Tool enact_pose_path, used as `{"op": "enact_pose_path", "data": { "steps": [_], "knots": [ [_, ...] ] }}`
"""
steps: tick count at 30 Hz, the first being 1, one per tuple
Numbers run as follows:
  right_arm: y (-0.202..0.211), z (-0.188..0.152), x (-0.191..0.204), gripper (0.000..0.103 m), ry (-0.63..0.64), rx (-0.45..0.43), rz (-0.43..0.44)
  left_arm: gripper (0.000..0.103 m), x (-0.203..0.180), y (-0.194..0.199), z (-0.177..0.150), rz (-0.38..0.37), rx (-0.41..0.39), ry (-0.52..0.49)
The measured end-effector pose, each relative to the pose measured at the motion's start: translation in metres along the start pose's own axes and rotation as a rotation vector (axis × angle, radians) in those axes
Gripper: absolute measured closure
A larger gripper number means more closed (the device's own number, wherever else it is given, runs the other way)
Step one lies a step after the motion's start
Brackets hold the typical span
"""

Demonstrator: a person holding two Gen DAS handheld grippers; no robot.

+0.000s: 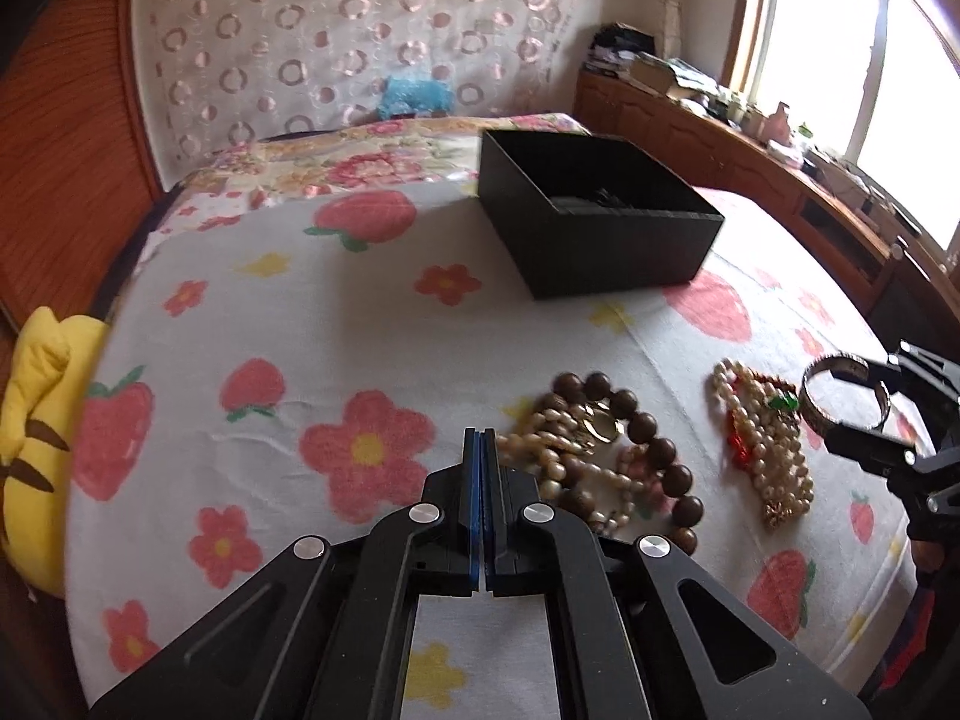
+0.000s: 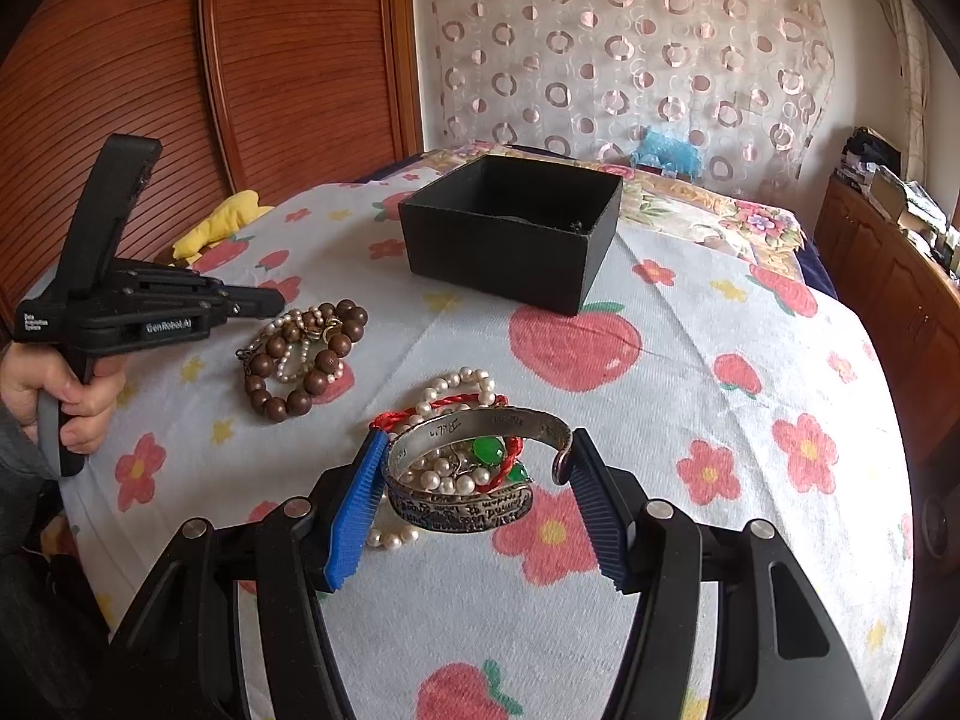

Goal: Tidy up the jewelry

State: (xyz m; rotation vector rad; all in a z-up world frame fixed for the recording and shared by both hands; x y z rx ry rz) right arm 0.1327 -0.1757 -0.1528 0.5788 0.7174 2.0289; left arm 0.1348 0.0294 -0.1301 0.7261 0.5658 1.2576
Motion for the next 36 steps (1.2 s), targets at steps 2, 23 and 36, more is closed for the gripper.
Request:
{"op": "enact_pose_path", "data": {
  "steps": [2,23,36],
  "knots": [
    [0.000,0.000,0.000,0.040,0.001,0.000,0.001,0.103,0.005,0.008,0.004,0.006,-0.020,0.007],
    [-0.004,-0.002,0.003,0.040,0.006,0.007,0.004,0.088,-0.011,0.004,-0.021,-0.002,0.078,-0.058],
    [-0.007,-0.004,0.002,0.040,0.006,0.010,0.002,0.088,-0.018,0.015,-0.017,-0.028,0.045,-0.040]
  ]
}}
Point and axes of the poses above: each gripper's, at about its wrist camera, not at the fingertips, and y roughly against the way its jaws point, x to its left, z to its top, the point moved 7 cm from there along -y, roughly the way its jaws point, and after that the axes turned 6 degrees about -y, right-handed, at the moved point
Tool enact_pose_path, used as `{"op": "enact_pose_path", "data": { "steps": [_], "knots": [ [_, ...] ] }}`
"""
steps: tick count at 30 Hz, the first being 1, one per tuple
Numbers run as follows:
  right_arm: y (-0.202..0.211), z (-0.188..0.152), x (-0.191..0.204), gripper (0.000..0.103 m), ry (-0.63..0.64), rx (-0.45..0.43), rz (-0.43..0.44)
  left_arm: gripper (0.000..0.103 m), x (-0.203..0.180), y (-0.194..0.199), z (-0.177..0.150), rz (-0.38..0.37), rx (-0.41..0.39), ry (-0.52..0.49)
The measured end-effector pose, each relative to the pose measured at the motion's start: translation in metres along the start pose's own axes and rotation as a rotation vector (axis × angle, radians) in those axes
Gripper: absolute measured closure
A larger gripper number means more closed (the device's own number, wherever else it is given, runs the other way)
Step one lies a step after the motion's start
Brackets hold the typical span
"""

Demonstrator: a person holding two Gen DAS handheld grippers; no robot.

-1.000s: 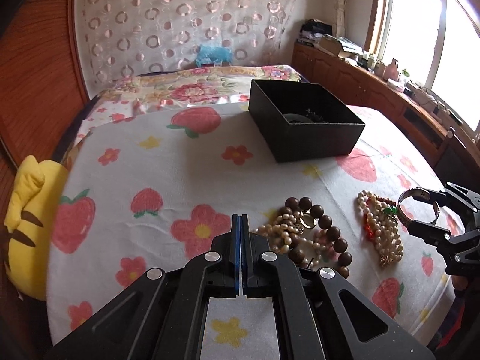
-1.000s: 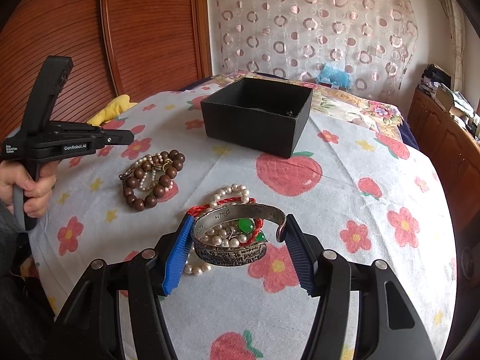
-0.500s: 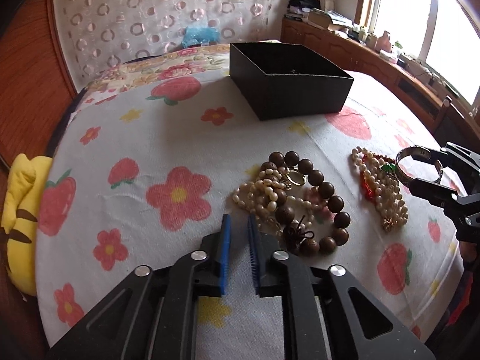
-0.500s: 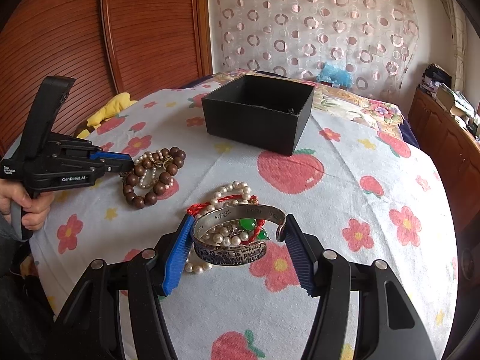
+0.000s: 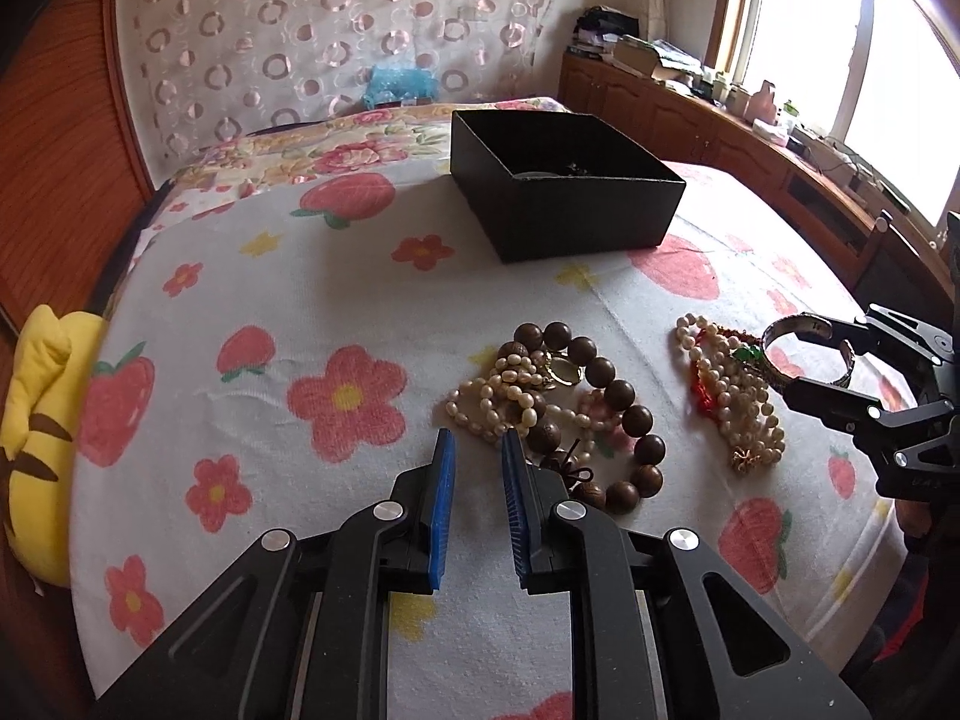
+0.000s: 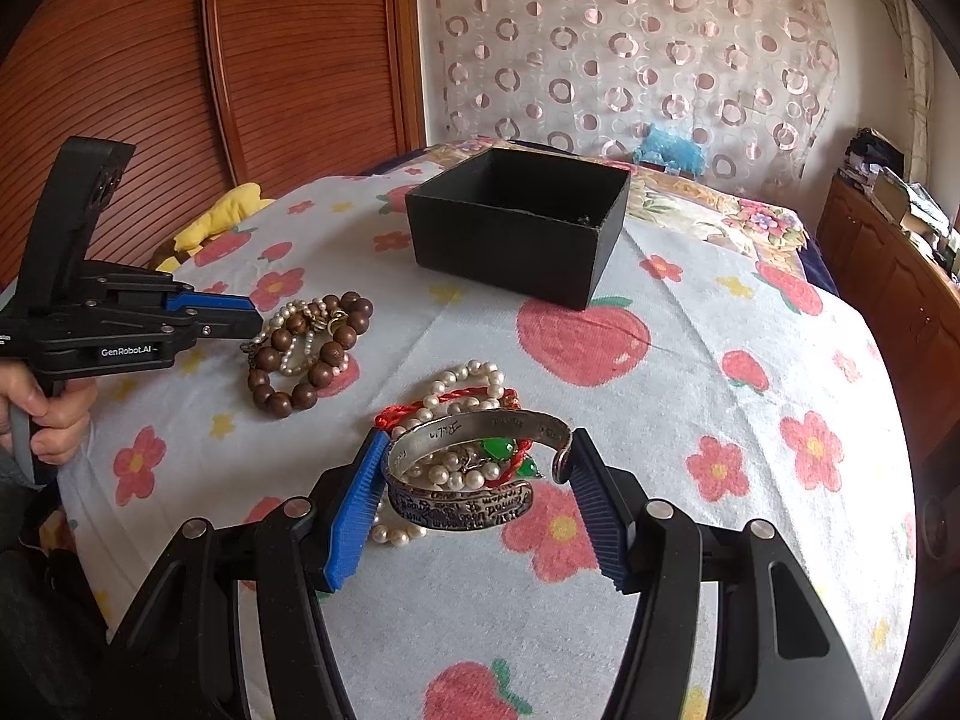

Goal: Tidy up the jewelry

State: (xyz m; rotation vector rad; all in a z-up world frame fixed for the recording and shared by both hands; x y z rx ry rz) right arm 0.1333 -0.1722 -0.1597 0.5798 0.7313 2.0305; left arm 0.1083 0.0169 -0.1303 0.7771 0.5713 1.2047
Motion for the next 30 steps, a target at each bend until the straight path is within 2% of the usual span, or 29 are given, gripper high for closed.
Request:
{"op": "enact_pose_path", "data": {
  "steps": [6,11,15,16,17,19,23,30],
  "knots": [
    [0.001,0.000,0.000,0.040,-0.002,0.001,-0.002,0.088,0.003,0.003,0.000,0.016,-0.008,0.014],
    [0.001,-0.001,-0.001,0.040,-0.003,0.001,-0.001,0.088,-0.003,-0.005,-0.004,0.013,0.022,-0.007],
    [0.001,-0.001,-0.001,0.040,0.000,0.002,-0.002,0.088,-0.004,-0.014,-0.005,0.051,0.028,-0.036],
    [0.001,-0.001,-0.001,0.040,0.000,0.002,-0.002,0.091,-0.003,-0.014,-0.004,0.055,0.030,-0.037],
    [0.001,-0.001,-0.001,0.040,-0.001,0.002,-0.002,0.099,-0.002,-0.015,-0.003,0.057,0.032,-0.035],
    [0.001,-0.001,-0.001,0.040,-0.001,0.002,-0.002,0.099,0.001,-0.015,-0.002,0.072,0.030,-0.033],
    [0.001,-0.001,-0.002,0.040,0.000,0.002,-0.003,0.099,0.011,-0.005,0.008,0.098,-0.009,-0.014],
    [0.005,0.002,-0.002,0.040,0.008,-0.004,-0.002,0.099,0.020,0.037,0.041,0.107,-0.133,0.009]
  ]
}}
Point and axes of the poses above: each gripper's, at about its wrist camera, not at the fingertips, and y roughly against the way its jaws point, x to its left, z to its top, the point moved 7 cm from there along -y, roughly the way its jaws point, and after that the axes turned 6 degrees about -y, right-handed, at the moved point
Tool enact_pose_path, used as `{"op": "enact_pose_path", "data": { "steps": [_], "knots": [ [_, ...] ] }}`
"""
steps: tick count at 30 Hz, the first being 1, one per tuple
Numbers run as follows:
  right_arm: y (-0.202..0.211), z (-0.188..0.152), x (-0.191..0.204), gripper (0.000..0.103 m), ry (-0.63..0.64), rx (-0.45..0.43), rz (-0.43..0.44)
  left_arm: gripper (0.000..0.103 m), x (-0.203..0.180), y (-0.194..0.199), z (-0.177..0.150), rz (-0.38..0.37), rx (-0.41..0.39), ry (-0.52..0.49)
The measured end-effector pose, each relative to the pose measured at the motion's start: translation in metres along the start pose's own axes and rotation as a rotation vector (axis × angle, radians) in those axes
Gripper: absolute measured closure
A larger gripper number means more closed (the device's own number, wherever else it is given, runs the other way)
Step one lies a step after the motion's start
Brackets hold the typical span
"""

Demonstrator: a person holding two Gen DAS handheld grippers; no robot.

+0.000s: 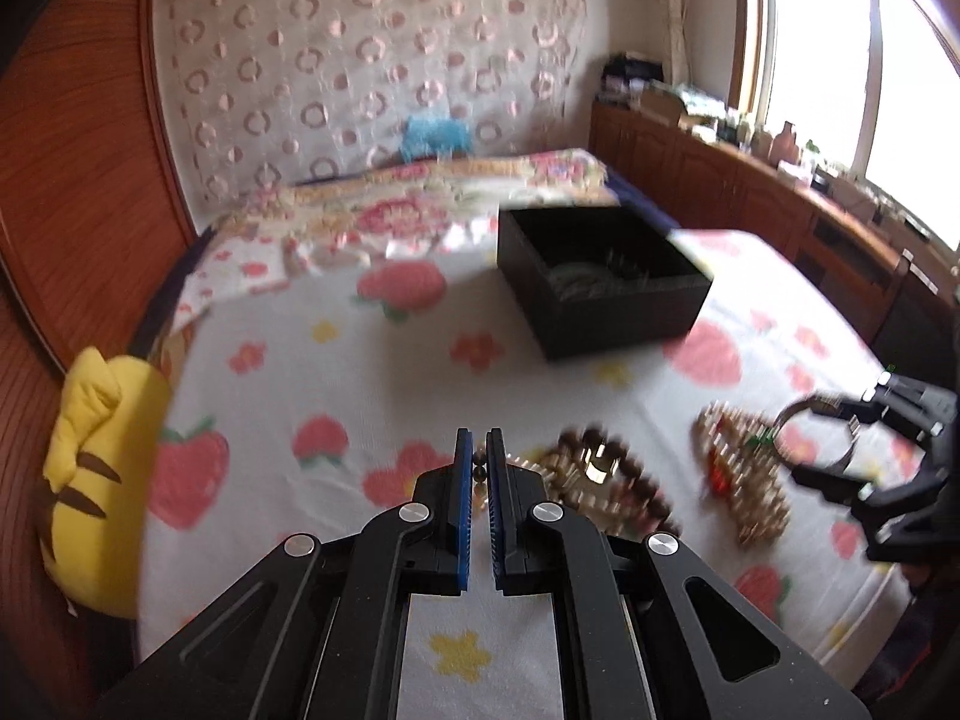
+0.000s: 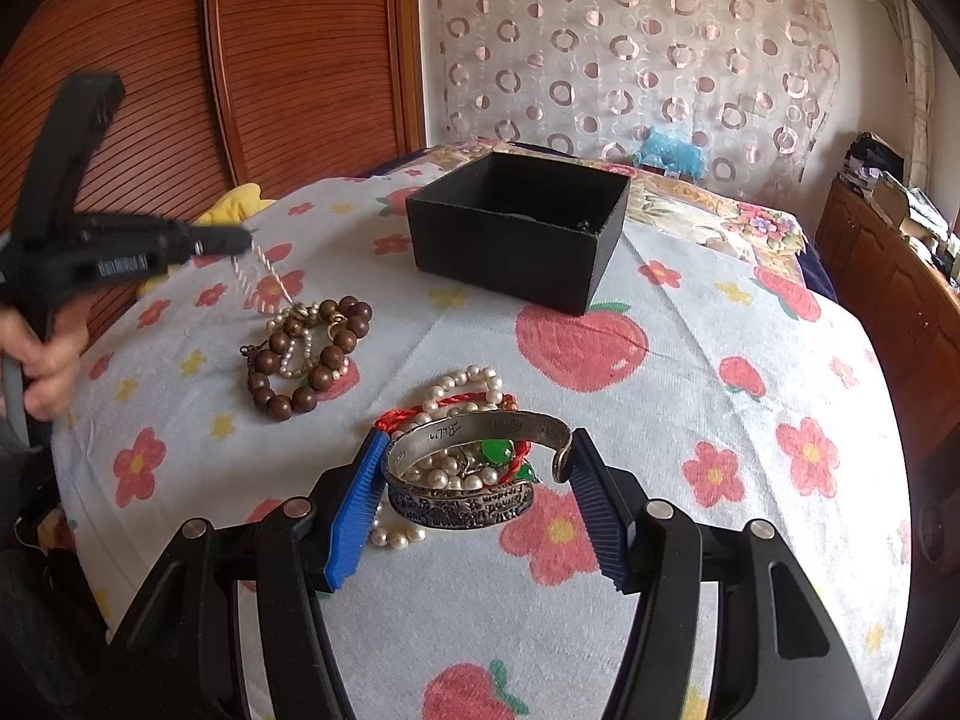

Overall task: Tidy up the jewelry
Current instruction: 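Lift the pearl necklace with the left gripper while the right gripper carries the silver cuff toward the box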

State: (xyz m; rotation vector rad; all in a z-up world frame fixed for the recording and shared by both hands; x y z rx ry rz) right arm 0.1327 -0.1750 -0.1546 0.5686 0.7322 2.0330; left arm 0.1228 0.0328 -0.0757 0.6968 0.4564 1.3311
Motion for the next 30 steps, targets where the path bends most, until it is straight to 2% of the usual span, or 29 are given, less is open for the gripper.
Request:
{"op": "enact_pose_path", "data": {
  "steps": [9,21,25,30],
  "knots": [
    [0.011,0.017,0.001,0.040,0.021,-0.024,-0.011,0.099,-0.008,0.044,0.056,-0.015,-0.140,-0.021],
    [0.021,0.047,0.002,0.040,0.049,-0.073,-0.020,0.099,-0.019,0.083,0.115,-0.030,-0.272,-0.043],
    [0.018,0.056,-0.002,0.040,0.051,-0.077,-0.021,0.099,-0.022,0.090,0.129,-0.027,-0.297,-0.058],
    [0.013,0.075,-0.010,0.040,0.054,-0.090,-0.025,0.099,-0.020,0.078,0.146,-0.025,-0.298,-0.057]
  ]
}}
Point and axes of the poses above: each gripper's, at about its wrist camera, not at the fingertips, and y roughly against the way its jaws point, x to its left, z to its top, the point moved 7 cm from there along -y, roughly the way its jaws point, and after that the axes turned 6 degrees about -y, right-handed, at the moved point
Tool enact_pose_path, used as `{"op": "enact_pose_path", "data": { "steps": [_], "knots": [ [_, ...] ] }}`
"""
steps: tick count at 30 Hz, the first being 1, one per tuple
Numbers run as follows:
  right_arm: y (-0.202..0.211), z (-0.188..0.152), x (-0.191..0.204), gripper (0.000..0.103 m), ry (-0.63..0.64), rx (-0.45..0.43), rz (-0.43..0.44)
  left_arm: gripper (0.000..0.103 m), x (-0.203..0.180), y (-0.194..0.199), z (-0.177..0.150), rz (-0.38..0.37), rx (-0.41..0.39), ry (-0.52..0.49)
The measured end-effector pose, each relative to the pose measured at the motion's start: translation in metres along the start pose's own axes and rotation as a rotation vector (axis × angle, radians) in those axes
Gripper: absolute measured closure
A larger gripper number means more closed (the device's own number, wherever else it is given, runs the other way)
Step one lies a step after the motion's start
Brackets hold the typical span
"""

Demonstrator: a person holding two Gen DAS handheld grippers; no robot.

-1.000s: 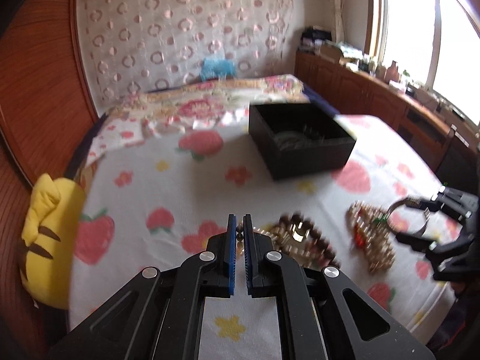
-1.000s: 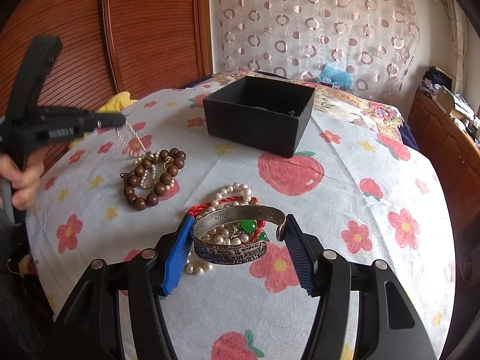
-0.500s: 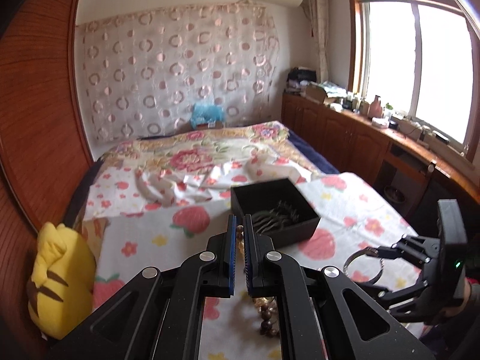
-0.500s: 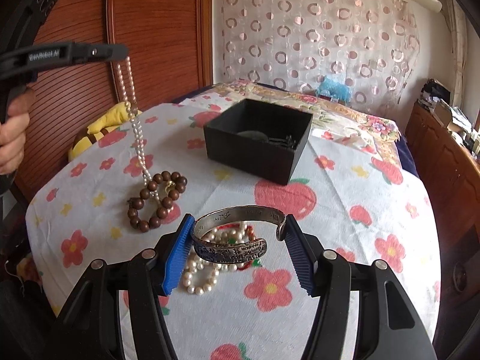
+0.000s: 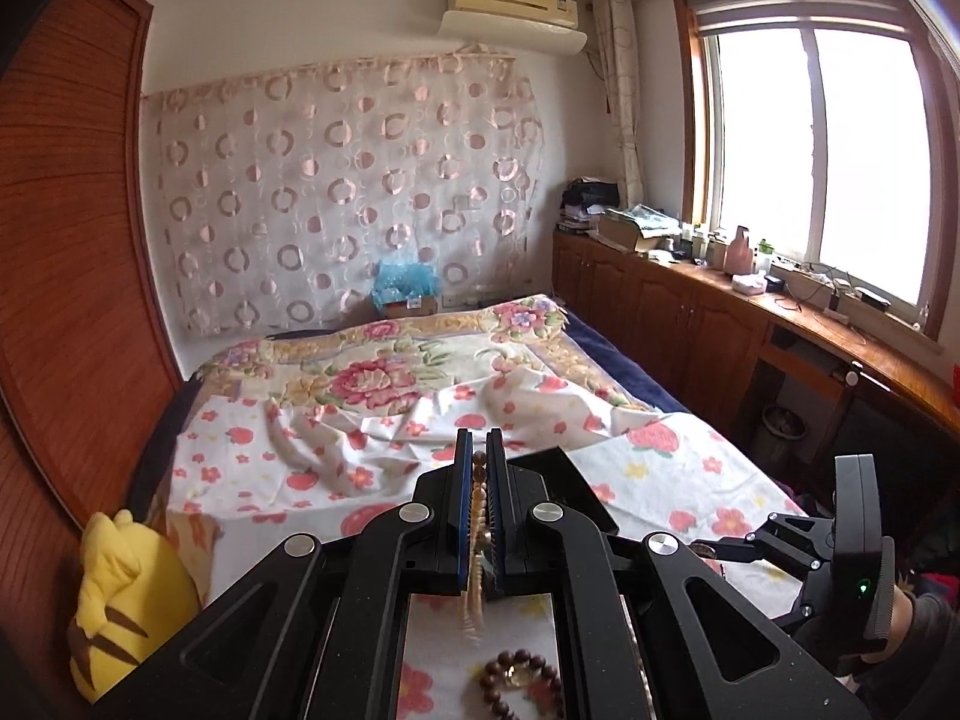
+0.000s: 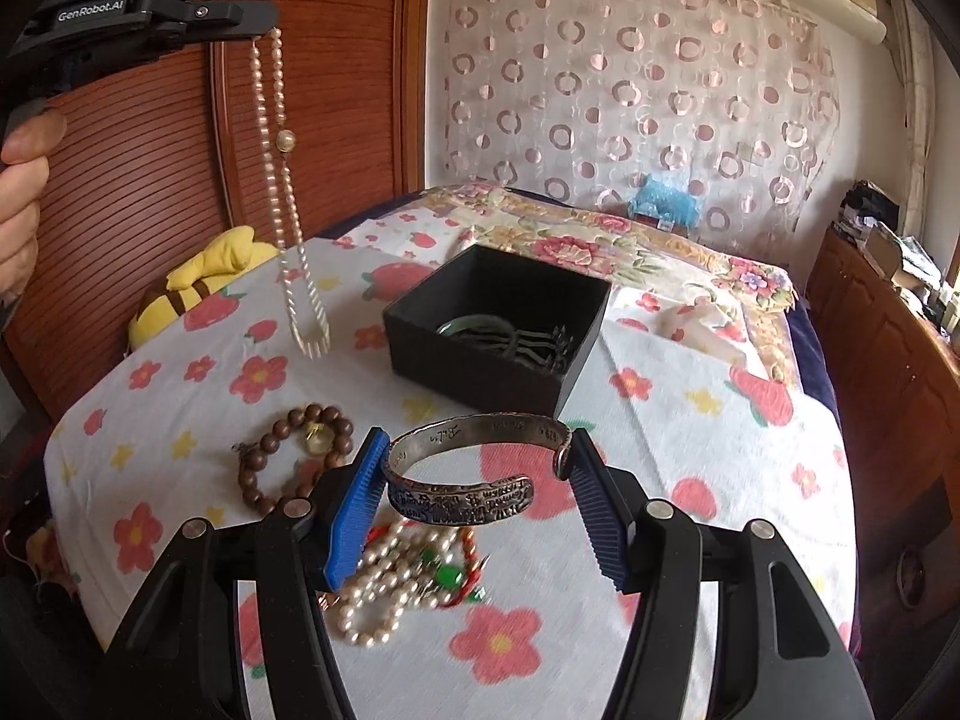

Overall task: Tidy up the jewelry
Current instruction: 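Lift the pearl necklace with the left gripper while the right gripper carries the silver cuff toward the box, then lower the pearl necklace and silver cuff into the black box with both grippers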

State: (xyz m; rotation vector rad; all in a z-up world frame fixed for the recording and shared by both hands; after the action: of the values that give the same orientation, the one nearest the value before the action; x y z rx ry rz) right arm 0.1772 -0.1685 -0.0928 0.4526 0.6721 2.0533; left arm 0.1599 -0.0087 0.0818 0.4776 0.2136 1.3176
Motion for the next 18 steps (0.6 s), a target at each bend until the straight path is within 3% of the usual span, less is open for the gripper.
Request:
{"op": "enact_pose_path", "data": {
  "steps": [13,18],
  "knots": [
    [-0.020,0.044,-0.027,0.040,-0.013,-0.026,0.021,0.099,-0.004,-0.039,0.061,-0.012,-0.041,-0.036],
    [-0.036,0.053,-0.029,0.040,-0.005,-0.010,0.036,0.099,0.000,-0.062,0.069,-0.014,-0.032,-0.033]
  ]
}}
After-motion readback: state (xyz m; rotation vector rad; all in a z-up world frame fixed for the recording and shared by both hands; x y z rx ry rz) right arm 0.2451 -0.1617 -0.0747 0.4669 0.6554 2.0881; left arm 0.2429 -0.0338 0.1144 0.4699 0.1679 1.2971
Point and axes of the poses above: each gripper's, at about its wrist camera, not at the fingertips, and y roughly against the way its jaws point, x to its left, z to its top, the point moved 7 cm from there along -y, roughly the way its jaws point, and after that the axes turned 6 degrees about -y, right-handed, at the moved point
